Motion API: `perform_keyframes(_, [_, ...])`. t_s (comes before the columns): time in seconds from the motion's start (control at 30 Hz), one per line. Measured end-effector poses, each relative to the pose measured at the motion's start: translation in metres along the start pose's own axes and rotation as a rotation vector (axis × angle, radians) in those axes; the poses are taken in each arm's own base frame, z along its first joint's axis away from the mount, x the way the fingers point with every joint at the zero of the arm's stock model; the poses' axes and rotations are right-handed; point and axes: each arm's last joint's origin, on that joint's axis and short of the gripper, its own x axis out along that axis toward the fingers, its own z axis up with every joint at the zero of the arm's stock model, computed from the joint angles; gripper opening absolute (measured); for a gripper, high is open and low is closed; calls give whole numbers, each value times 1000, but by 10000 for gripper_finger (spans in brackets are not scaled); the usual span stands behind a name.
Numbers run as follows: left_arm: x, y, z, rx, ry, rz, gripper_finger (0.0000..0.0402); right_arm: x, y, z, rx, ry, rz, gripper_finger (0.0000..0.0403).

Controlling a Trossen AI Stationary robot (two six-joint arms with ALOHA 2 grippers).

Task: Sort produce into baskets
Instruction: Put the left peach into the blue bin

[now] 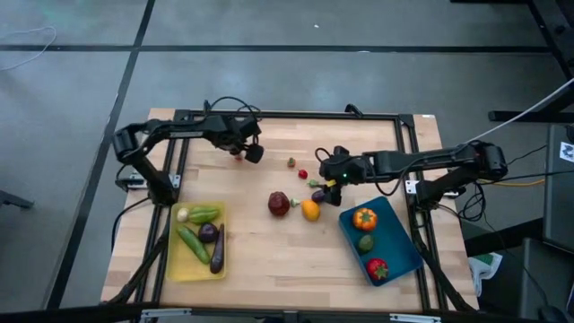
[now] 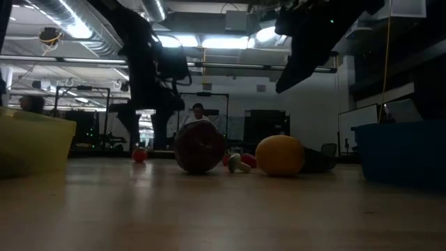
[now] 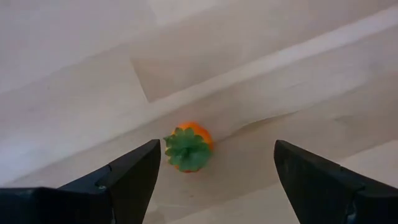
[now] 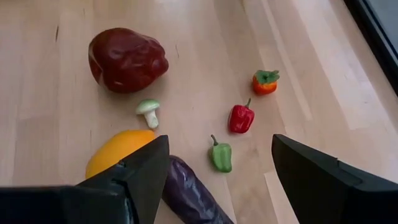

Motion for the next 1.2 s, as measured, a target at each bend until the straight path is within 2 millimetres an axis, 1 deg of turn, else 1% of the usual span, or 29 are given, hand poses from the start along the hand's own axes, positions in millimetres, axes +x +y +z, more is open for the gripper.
perform_keyframes(0.07, [7,-1,-1,4,20,15,310,1,0,0,-1,5,-1,280])
perform_keyframes(0.17, [12,-2,-1,8,32,32,310,2,0,0,-1,7,-1,280])
perform_keyframes(0.63, [13,-1,-1,-95,10,62,310,2,0,0,0,7,-1,280])
perform_keyframes(0.7, [16,0,-3,-117,11,63,310,2,0,0,0,6,-1,280])
perform_keyframes(0.9, [30,10,-18,-138,50,102,310,2,0,0,0,7,-1,280])
perform_keyframes(1.03, [35,10,-20,-141,32,85,310,2,0,0,1,7,-1,280])
perform_keyframes(1.2, [37,8,-18,-131,-8,48,310,2,0,0,1,6,-1,280])
